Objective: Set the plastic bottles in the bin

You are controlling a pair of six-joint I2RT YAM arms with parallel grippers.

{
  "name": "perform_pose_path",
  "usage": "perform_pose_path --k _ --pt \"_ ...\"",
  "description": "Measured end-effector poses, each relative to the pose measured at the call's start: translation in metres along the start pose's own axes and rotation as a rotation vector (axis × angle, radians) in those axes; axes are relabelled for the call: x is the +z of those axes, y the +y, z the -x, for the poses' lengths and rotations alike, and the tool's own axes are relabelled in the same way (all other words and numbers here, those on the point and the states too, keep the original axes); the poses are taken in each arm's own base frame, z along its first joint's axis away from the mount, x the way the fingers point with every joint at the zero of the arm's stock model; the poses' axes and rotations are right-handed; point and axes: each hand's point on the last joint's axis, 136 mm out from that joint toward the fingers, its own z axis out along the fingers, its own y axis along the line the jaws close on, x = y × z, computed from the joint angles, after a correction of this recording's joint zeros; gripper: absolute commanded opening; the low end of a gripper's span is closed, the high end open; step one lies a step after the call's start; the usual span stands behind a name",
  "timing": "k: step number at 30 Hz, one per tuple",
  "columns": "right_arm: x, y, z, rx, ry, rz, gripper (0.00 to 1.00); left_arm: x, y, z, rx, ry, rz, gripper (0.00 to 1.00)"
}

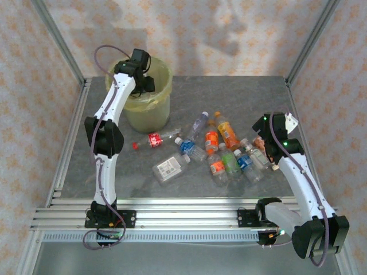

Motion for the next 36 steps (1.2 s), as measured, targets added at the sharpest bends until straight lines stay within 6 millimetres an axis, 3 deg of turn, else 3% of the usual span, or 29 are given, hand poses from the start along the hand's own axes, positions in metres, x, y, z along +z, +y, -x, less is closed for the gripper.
perform_pose_path --k 6,16,30,36 --pt "0.003 0.0 -0.002 -0.005 0.008 -0.008 0.99 0.023 -0.002 -0.016 0.007 0.074 -0.004 0.52" --pt "0.003 0.0 -0.002 -0.005 0.008 -0.008 0.99 0.041 -0.006 -0.03 0.009 0.138 -0.019 0.59" --pt "0.003 0.0 -0.002 -0.007 0.008 -0.008 0.99 0.042 -0.007 -0.028 0.001 0.132 -0.022 0.85" --pt "0.003 0.0 -0.002 -0.008 0.008 -0.008 0.99 0.028 -0.012 -0.011 -0.004 0.077 -0.043 0.86"
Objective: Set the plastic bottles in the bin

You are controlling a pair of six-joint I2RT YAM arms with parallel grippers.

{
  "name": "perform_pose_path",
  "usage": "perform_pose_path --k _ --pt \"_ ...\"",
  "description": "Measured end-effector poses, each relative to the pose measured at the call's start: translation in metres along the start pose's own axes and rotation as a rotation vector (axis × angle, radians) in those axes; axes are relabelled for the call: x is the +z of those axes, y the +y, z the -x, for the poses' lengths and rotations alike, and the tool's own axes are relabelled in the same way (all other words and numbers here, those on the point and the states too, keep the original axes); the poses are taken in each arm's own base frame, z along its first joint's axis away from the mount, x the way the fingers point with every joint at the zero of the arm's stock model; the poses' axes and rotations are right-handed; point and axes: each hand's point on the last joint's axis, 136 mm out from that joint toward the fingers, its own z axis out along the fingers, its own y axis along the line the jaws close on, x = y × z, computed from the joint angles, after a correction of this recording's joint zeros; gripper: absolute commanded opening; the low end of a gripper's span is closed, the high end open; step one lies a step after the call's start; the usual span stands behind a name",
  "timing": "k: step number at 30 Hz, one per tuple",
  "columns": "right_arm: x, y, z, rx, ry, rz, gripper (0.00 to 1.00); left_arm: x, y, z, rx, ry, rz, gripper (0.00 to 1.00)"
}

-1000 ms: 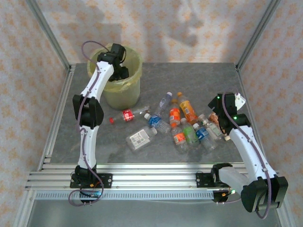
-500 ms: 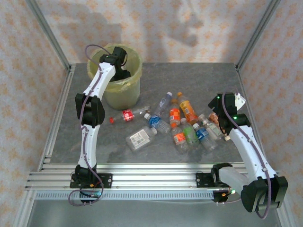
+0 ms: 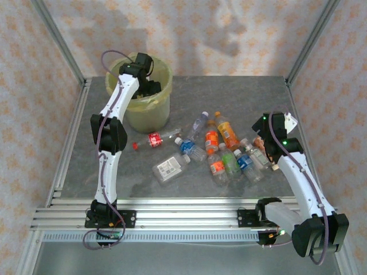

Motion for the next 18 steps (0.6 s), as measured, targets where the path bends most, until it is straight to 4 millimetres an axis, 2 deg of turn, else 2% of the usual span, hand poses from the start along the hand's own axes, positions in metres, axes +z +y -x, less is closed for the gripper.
perform_pose_path --k 5,8,12,18 --pt "0.0 0.0 0.0 0.0 0.0 0.0 0.99 -0.012 -0.002 0.008 -0.002 -0.033 -0.011 0.86" --pt "0.0 0.0 0.0 0.0 0.0 0.0 0.99 -0.029 -0.003 0.013 -0.005 -0.064 -0.02 0.86" --pt "0.0 0.0 0.0 0.0 0.0 0.0 0.99 -0.075 -0.005 0.024 -0.009 -0.149 -0.048 0.86" --pt "0.0 0.0 0.0 0.0 0.0 0.001 0.99 -0.17 -0.007 0.022 -0.003 -0.314 -0.102 0.86"
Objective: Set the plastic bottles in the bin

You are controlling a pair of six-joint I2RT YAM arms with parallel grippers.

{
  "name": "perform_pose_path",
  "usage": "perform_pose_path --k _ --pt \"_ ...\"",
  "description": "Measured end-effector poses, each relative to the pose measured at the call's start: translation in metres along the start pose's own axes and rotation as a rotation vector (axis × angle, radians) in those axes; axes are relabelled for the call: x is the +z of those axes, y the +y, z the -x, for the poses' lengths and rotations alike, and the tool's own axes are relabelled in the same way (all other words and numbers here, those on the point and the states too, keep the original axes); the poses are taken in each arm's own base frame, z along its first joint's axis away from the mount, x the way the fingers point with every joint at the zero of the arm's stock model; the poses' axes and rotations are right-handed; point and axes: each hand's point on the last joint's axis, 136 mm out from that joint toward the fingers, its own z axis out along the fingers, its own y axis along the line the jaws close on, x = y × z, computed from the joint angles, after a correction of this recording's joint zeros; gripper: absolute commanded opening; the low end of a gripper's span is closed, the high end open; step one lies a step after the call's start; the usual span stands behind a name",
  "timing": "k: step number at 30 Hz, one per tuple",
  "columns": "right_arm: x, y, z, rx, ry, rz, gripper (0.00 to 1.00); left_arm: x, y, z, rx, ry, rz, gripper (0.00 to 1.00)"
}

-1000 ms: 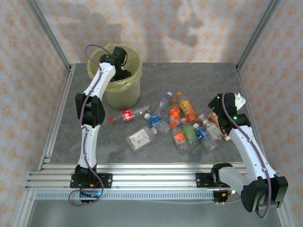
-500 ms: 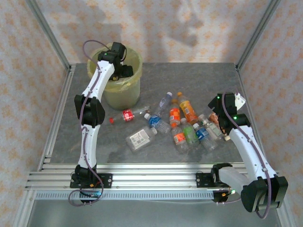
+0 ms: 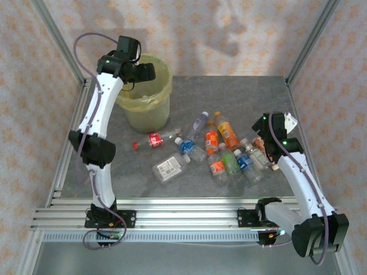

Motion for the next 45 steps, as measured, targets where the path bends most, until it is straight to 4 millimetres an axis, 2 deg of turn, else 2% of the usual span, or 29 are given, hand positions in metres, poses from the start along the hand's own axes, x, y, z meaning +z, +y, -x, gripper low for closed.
perform_pose_path --k 2,5,9,15,18,21,27,30,35,38,45 --pt "0.0 0.0 0.0 0.0 0.0 0.0 0.99 -0.028 -0.007 -0.001 0.013 -0.045 -0.022 0.86" --pt "0.0 0.0 0.0 0.0 0.0 0.0 0.99 -0.058 -0.016 -0.009 0.036 -0.09 -0.049 0.86" --pt "0.0 0.0 0.0 0.0 0.0 0.0 0.99 -0.077 -0.025 -0.032 0.078 -0.109 -0.075 0.86" --pt "0.0 0.0 0.0 0.001 -0.001 0.001 0.99 -0.103 -0.038 -0.089 0.222 -0.114 -0.127 0.91" --pt "0.0 0.0 0.0 0.001 -0.002 0.001 0.99 -0.117 -0.05 -0.121 0.32 -0.118 -0.184 0.99" --pt "0.0 0.0 0.0 0.001 -0.002 0.001 0.99 -0.124 -0.059 -0.152 0.408 -0.098 -0.231 1.0" --pt "0.0 0.0 0.0 0.001 -0.002 0.001 0.99 -0.109 -0.075 -0.219 0.61 0.013 -0.262 1.0" --pt "0.0 0.0 0.0 0.001 -0.002 0.001 0.99 -0.094 -0.082 -0.257 0.74 0.104 -0.245 1.0" --pt "0.0 0.0 0.0 0.004 -0.001 0.001 0.99 -0.066 -0.087 -0.304 0.904 0.247 -0.196 1.0" --pt "0.0 0.0 0.0 0.005 -0.002 0.001 0.99 -0.052 -0.081 -0.325 0.962 0.327 -0.173 1.0" --pt "0.0 0.0 0.0 0.004 -0.002 0.001 0.99 -0.037 -0.074 -0.352 1.023 0.454 -0.162 1.0"
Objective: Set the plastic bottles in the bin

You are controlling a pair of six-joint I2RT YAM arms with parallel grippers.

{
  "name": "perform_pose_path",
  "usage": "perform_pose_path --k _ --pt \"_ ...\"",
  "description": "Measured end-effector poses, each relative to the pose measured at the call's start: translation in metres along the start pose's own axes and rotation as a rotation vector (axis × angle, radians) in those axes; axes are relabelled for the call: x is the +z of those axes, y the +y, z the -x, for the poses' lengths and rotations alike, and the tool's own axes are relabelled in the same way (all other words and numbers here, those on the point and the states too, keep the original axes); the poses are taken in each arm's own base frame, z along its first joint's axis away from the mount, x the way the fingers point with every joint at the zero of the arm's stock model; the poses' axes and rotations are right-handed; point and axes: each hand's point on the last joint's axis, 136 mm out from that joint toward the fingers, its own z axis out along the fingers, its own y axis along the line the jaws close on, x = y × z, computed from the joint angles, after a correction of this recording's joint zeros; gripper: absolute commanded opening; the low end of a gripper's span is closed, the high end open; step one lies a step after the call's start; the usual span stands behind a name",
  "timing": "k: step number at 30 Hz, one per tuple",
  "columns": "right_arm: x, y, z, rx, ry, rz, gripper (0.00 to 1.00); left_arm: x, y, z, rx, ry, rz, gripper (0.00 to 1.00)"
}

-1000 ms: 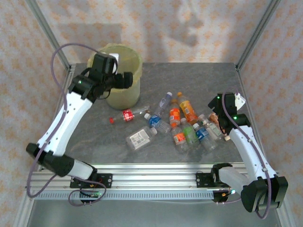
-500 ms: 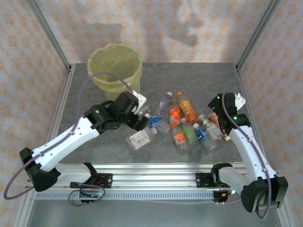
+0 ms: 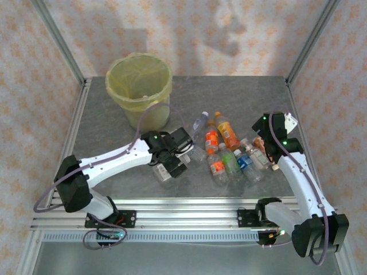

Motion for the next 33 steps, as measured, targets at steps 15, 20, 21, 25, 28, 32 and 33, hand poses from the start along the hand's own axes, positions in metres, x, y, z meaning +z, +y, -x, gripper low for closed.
perform_pose_path --k 15,20,21,25,28,32,33 --pt "0.0 0.0 0.0 0.0 0.0 -0.001 0.99 0.036 -0.01 -0.016 0.046 0.137 -0.019 1.0" --pt "0.0 0.0 0.0 0.0 0.0 -0.001 0.99 0.046 -0.006 -0.019 0.047 0.171 0.005 1.0" --pt "0.0 0.0 0.0 0.0 0.0 -0.001 0.99 0.047 -0.005 -0.02 0.045 0.175 0.007 1.0" --pt "0.0 0.0 0.0 0.0 -0.003 -0.003 0.99 0.051 0.001 -0.02 0.025 0.184 0.022 1.0" --pt "0.0 -0.001 0.0 -0.001 -0.003 -0.003 0.99 0.055 0.003 -0.021 0.022 0.195 0.027 1.0" --pt "0.0 -0.001 0.0 -0.001 -0.003 -0.004 0.99 0.061 0.002 -0.023 0.024 0.212 0.028 1.0" --pt "0.0 -0.001 0.001 0.0 -0.003 -0.004 0.99 0.063 0.002 -0.023 0.024 0.217 0.028 1.0"
